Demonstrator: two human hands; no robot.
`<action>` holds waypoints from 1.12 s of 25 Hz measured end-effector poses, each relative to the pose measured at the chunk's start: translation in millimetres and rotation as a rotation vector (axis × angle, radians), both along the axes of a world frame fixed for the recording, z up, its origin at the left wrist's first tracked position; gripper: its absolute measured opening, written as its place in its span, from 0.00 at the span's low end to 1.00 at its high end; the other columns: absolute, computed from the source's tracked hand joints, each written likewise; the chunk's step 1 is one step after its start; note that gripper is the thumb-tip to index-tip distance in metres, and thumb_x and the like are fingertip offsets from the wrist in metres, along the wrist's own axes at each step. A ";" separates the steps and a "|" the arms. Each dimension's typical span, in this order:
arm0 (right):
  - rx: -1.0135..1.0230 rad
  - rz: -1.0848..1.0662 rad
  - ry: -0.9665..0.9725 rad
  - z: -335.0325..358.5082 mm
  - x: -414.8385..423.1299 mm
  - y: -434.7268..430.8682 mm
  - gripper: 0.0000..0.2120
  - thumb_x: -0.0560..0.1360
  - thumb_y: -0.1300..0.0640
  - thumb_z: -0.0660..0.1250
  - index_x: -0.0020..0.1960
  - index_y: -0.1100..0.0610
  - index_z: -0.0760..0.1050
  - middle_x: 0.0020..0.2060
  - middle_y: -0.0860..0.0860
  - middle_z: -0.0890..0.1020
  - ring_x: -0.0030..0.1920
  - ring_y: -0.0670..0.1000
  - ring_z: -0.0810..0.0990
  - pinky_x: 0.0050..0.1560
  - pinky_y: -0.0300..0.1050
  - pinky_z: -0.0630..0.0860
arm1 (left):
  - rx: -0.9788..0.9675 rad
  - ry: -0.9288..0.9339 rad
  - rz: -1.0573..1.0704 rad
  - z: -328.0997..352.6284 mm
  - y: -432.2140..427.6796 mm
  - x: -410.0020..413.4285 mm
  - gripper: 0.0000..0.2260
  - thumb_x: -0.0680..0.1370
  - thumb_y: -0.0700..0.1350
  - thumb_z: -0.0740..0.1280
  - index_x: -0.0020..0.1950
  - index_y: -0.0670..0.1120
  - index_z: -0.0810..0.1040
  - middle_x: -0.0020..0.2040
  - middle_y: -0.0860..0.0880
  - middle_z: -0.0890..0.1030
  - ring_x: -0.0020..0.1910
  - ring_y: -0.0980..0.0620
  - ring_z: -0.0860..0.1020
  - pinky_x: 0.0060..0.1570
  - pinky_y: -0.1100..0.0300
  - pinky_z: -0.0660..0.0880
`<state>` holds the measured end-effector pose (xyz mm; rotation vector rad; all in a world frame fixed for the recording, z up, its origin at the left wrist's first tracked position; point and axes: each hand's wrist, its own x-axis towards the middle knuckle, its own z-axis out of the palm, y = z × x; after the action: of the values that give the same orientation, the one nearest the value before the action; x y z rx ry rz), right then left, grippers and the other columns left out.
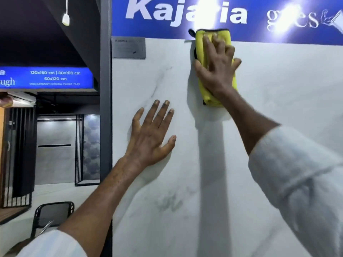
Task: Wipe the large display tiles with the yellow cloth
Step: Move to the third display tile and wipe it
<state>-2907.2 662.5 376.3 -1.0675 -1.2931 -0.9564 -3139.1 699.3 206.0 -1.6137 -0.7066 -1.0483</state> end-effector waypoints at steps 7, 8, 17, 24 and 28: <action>0.050 0.053 -0.009 -189.5 -22.0 6.3 0.34 0.75 0.39 0.62 0.80 0.46 0.66 0.80 0.48 0.65 0.76 0.55 0.62 0.62 0.62 0.64 | 0.013 -0.057 -0.027 -28.6 -10.3 -57.5 0.32 0.81 0.58 0.61 0.82 0.44 0.67 0.85 0.44 0.58 0.84 0.42 0.58 0.76 0.31 0.53; 0.037 0.079 -0.021 -171.2 -25.6 5.2 0.35 0.75 0.39 0.63 0.80 0.45 0.66 0.80 0.48 0.65 0.76 0.56 0.62 0.61 0.62 0.63 | 0.004 -0.028 0.031 -33.3 -7.6 -59.4 0.33 0.81 0.58 0.59 0.83 0.43 0.65 0.85 0.43 0.57 0.84 0.41 0.57 0.75 0.29 0.55; 0.042 0.019 -0.046 14.0 -46.3 12.8 0.38 0.73 0.34 0.55 0.82 0.46 0.62 0.80 0.50 0.64 0.75 0.59 0.61 0.66 0.63 0.63 | -0.030 -0.014 0.064 -40.0 -1.2 -60.0 0.33 0.81 0.58 0.59 0.84 0.44 0.63 0.86 0.45 0.55 0.85 0.42 0.54 0.78 0.31 0.54; 0.145 0.011 -0.157 -165.9 -67.2 12.2 0.33 0.75 0.41 0.66 0.79 0.48 0.68 0.79 0.50 0.68 0.75 0.56 0.65 0.58 0.59 0.65 | -0.021 -0.013 0.079 -39.7 0.3 -58.4 0.34 0.81 0.59 0.58 0.84 0.44 0.63 0.86 0.45 0.56 0.85 0.42 0.54 0.78 0.31 0.55; 0.114 -0.001 -0.146 -46.2 -75.9 9.2 0.36 0.75 0.36 0.60 0.81 0.46 0.65 0.79 0.50 0.66 0.74 0.56 0.63 0.60 0.60 0.65 | -0.023 -0.018 0.061 -40.5 0.4 -59.7 0.33 0.81 0.59 0.58 0.83 0.44 0.64 0.86 0.45 0.56 0.85 0.42 0.55 0.78 0.32 0.54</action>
<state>-2983.1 671.6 330.1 -0.9250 -1.3394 -1.1120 -3198.8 699.7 165.5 -1.5939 -0.7778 -1.0151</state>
